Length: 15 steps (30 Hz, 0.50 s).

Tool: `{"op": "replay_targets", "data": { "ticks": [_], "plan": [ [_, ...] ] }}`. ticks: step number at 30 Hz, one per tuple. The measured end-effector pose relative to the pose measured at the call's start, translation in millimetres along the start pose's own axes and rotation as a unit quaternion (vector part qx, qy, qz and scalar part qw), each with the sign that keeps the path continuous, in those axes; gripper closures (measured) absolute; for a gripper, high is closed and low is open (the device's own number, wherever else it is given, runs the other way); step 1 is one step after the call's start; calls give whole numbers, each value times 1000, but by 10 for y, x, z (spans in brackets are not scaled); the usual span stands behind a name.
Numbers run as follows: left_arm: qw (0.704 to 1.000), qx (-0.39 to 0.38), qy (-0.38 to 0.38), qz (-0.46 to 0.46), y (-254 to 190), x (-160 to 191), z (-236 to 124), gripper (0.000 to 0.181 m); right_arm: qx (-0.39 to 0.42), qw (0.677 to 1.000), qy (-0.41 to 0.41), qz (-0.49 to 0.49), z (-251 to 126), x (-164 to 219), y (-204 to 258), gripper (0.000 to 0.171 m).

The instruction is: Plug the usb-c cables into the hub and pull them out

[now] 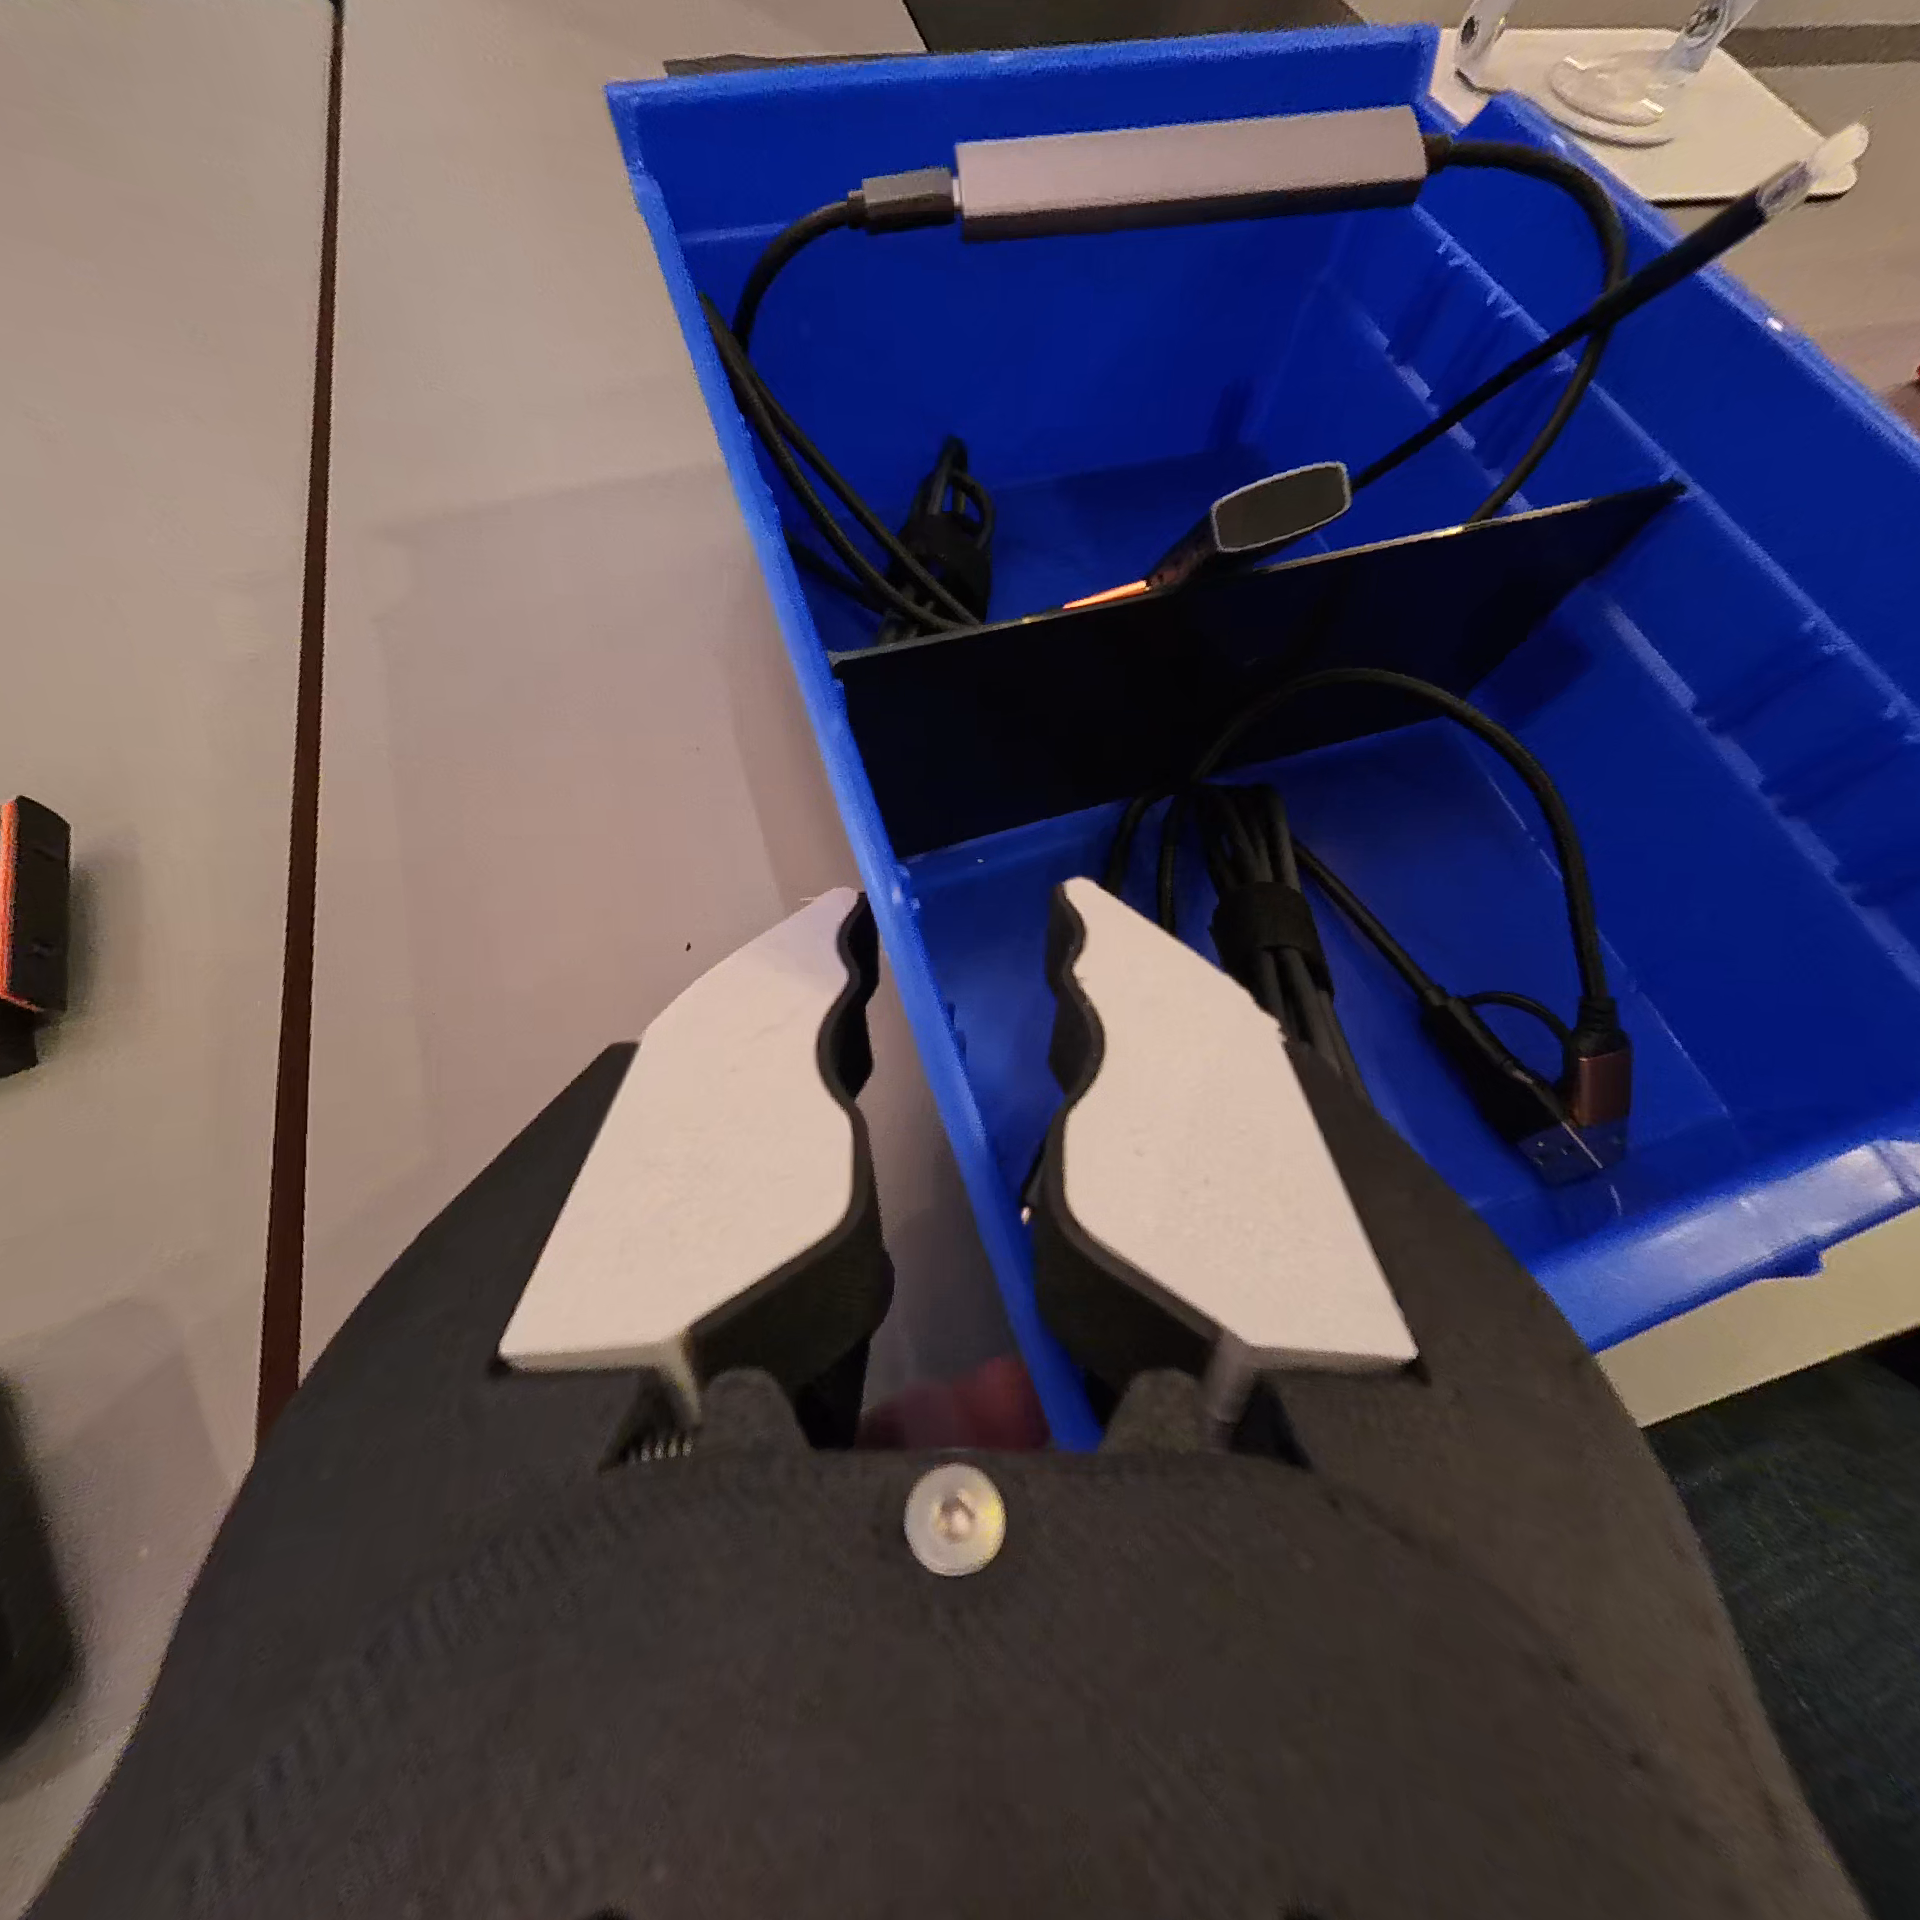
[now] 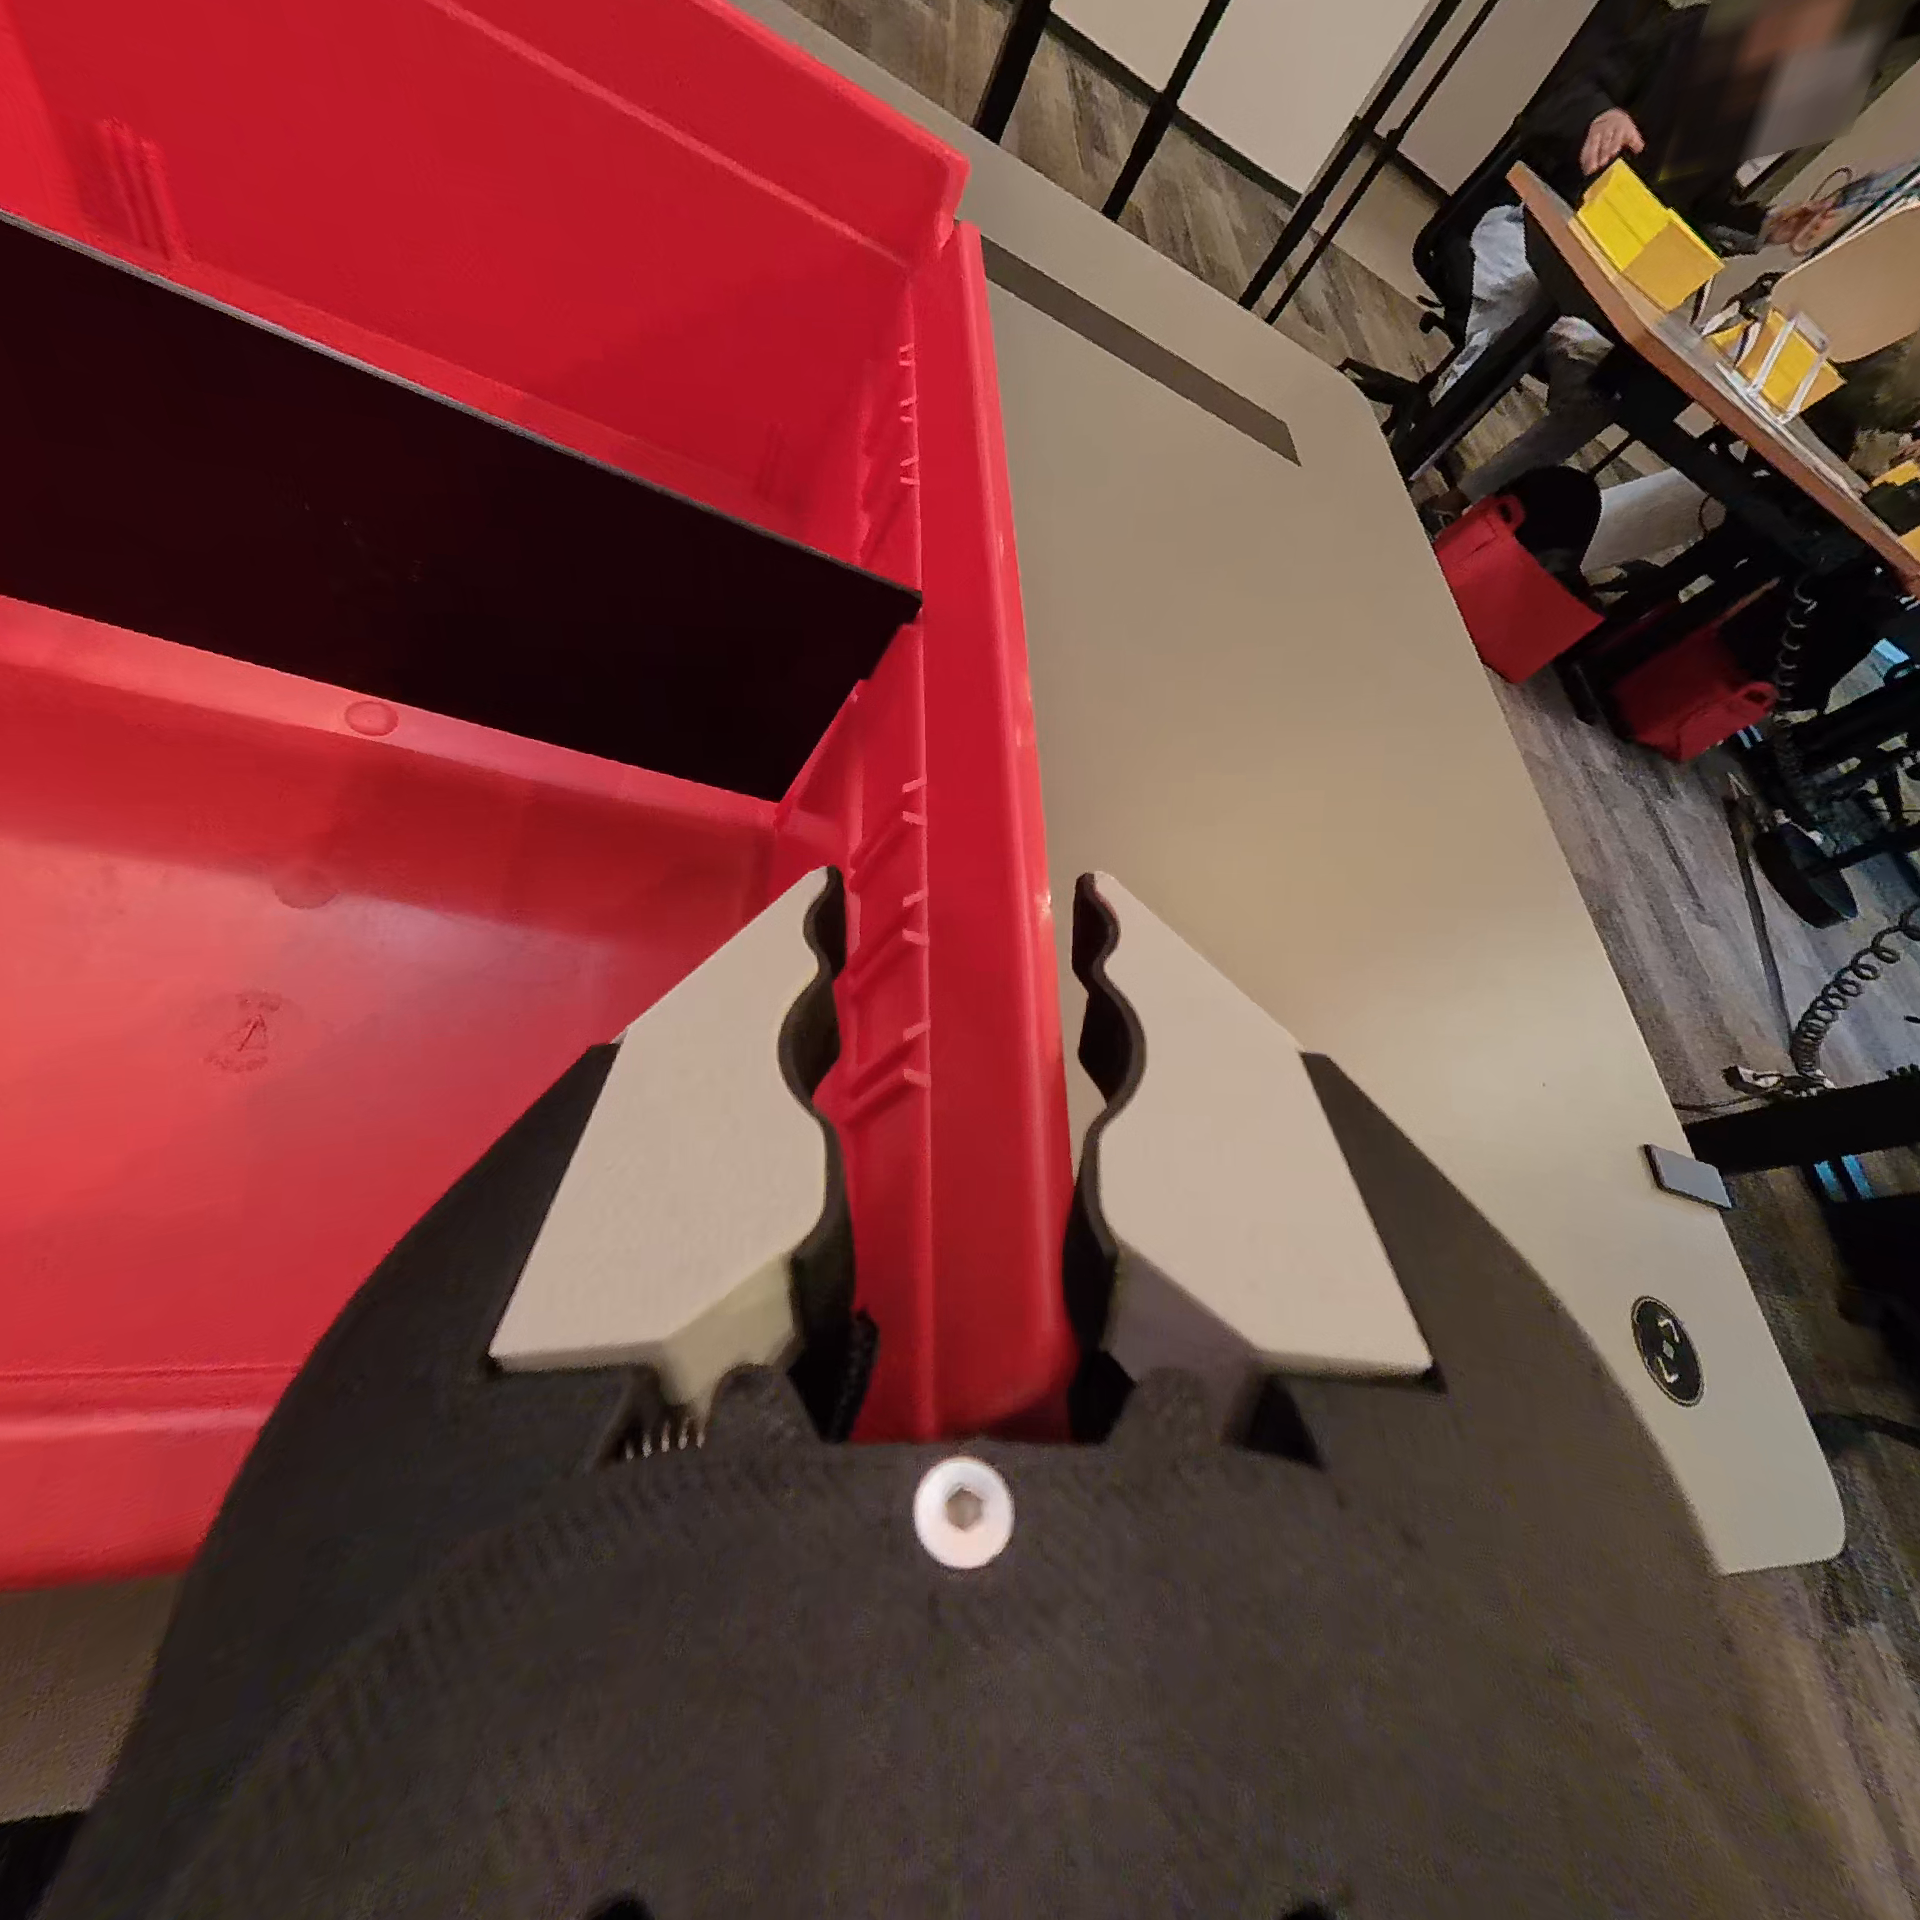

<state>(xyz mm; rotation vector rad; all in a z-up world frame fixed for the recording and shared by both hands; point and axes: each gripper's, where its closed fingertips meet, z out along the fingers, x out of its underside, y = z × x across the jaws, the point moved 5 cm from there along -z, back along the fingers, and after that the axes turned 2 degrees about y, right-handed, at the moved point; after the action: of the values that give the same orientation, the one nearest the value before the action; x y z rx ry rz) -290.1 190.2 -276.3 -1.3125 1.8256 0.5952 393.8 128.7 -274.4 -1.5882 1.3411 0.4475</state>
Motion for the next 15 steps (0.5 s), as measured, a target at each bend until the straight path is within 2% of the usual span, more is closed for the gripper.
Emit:
{"op": "replay_targets", "data": {
  "ticks": [5,15],
  "plan": [
    [1000,-3,-1,4,59,7,-21,158,5,1000,6,9,2,30,-53,130],
    [1000,-1,-1,7,91,-1,-13,159,20,999,18,25,15,113,-212,130]
  ]
}}
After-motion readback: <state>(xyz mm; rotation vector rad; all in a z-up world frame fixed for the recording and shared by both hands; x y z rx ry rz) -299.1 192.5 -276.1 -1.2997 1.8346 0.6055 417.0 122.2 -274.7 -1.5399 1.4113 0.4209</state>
